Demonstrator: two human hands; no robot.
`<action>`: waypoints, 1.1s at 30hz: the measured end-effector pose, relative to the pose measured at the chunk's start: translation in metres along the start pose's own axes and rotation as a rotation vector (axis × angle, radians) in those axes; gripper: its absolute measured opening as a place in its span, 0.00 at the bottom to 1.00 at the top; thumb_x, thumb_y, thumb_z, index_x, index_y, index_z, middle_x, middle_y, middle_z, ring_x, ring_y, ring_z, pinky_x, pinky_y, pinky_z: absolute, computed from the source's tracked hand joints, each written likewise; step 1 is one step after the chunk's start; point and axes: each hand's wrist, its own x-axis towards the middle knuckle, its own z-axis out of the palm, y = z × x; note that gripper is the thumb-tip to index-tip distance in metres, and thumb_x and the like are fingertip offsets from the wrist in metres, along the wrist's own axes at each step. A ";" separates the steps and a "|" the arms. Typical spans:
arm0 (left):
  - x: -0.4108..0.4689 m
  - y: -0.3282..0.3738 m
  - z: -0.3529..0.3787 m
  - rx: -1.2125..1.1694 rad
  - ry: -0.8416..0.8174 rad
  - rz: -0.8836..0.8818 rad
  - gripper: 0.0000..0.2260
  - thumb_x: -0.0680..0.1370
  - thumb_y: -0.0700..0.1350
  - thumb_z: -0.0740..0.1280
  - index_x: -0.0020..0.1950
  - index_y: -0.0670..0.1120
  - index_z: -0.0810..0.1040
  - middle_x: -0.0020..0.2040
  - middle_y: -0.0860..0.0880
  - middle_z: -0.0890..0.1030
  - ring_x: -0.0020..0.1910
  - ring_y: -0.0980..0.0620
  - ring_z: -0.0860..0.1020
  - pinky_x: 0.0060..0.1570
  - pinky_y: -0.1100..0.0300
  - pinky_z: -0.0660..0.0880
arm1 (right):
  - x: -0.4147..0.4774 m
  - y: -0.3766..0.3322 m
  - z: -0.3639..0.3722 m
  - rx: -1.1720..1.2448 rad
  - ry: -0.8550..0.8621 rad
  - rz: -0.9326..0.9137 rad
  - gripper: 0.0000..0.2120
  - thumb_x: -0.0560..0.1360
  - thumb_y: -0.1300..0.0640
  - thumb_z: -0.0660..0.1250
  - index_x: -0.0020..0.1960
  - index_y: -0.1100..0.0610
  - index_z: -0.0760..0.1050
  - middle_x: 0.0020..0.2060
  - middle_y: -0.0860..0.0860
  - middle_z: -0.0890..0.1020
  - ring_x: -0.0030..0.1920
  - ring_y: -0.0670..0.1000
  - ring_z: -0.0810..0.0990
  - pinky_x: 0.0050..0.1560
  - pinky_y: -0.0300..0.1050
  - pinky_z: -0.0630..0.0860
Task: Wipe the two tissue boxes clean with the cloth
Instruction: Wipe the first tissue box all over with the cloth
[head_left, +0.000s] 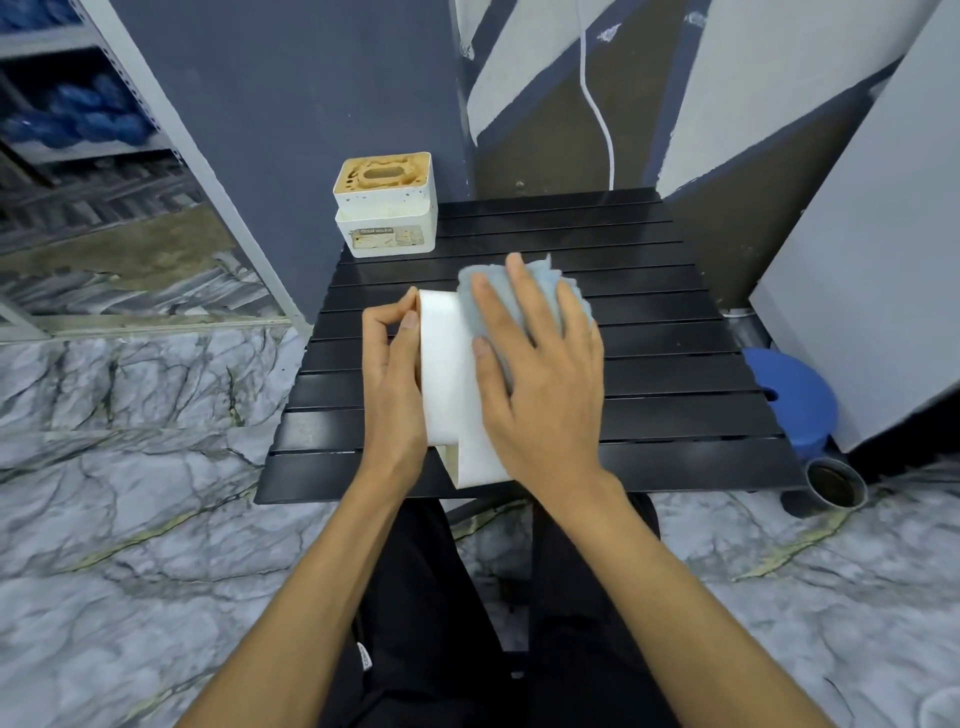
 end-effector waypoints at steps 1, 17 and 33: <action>0.001 0.000 0.000 -0.002 0.000 -0.007 0.05 0.85 0.47 0.59 0.53 0.51 0.73 0.51 0.52 0.79 0.43 0.58 0.76 0.41 0.64 0.74 | -0.001 0.003 0.000 0.005 0.003 0.017 0.22 0.81 0.51 0.57 0.75 0.50 0.65 0.76 0.52 0.65 0.74 0.60 0.61 0.72 0.61 0.61; 0.008 0.003 0.002 0.014 0.036 -0.028 0.05 0.85 0.47 0.59 0.50 0.49 0.71 0.45 0.56 0.77 0.38 0.60 0.74 0.36 0.66 0.73 | -0.009 0.006 0.006 -0.041 -0.014 -0.039 0.22 0.82 0.51 0.55 0.75 0.50 0.66 0.75 0.53 0.66 0.74 0.59 0.62 0.70 0.61 0.63; 0.014 0.002 -0.003 0.014 0.120 -0.077 0.06 0.84 0.50 0.59 0.49 0.51 0.70 0.37 0.63 0.78 0.34 0.63 0.74 0.33 0.67 0.72 | -0.034 0.003 0.003 -0.033 -0.128 -0.089 0.22 0.81 0.51 0.56 0.75 0.49 0.66 0.76 0.51 0.65 0.75 0.58 0.59 0.71 0.61 0.61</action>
